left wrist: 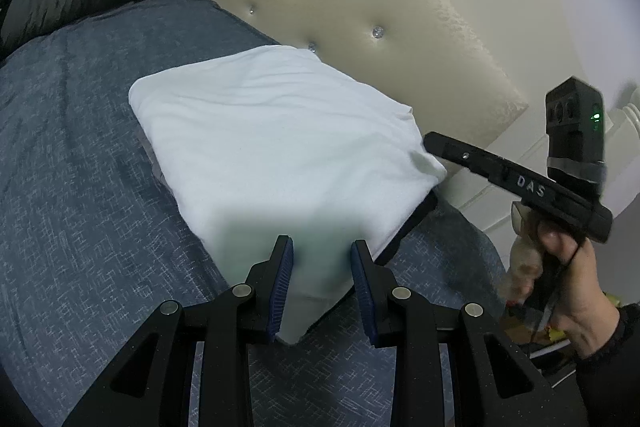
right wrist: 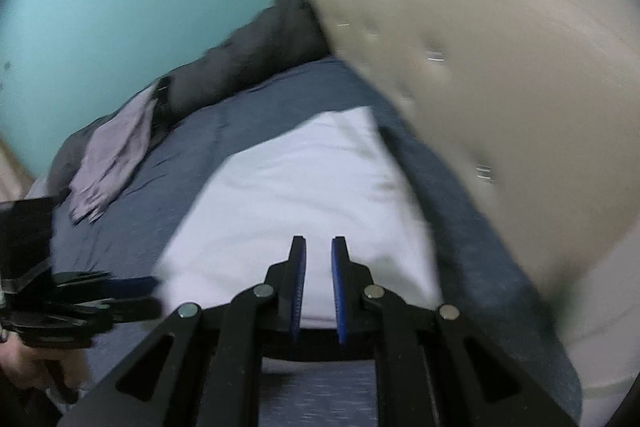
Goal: Fold clothes
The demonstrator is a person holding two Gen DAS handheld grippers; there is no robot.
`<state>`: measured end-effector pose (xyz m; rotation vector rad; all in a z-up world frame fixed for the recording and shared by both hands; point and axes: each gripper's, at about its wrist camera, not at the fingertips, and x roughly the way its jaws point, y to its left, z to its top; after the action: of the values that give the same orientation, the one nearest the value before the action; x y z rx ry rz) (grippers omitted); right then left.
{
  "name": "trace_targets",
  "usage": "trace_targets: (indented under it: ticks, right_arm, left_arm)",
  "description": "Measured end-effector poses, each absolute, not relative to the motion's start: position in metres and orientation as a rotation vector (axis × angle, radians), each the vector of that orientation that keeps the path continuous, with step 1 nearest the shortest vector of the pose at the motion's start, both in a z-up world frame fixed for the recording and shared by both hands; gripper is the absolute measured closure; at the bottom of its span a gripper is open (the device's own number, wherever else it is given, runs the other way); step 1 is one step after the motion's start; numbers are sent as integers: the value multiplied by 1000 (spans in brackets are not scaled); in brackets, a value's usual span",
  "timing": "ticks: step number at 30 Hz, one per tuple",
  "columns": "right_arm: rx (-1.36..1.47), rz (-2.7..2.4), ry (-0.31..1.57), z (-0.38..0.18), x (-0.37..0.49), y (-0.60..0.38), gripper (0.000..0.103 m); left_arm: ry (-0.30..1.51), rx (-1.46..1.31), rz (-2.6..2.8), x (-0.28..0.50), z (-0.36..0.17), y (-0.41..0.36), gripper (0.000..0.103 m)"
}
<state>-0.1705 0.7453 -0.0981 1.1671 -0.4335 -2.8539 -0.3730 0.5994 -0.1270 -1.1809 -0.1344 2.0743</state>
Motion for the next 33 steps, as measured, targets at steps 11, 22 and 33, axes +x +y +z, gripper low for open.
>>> trace_targets:
  ticks: [11, 22, 33]
  right_arm:
    - [1190, -2869, -494, -109, -161, 749, 93]
    - [1295, -2850, -474, -143, -151, 753, 93]
    - [1332, -3000, -520, -138, -139, 794, 93]
  left_arm:
    - [-183, -1148, 2058, -376, -110, 619, 70]
    - [-158, -1176, 2046, -373, -134, 644, 78]
    - [-109, -1167, 2058, -370, -137, 646, 79]
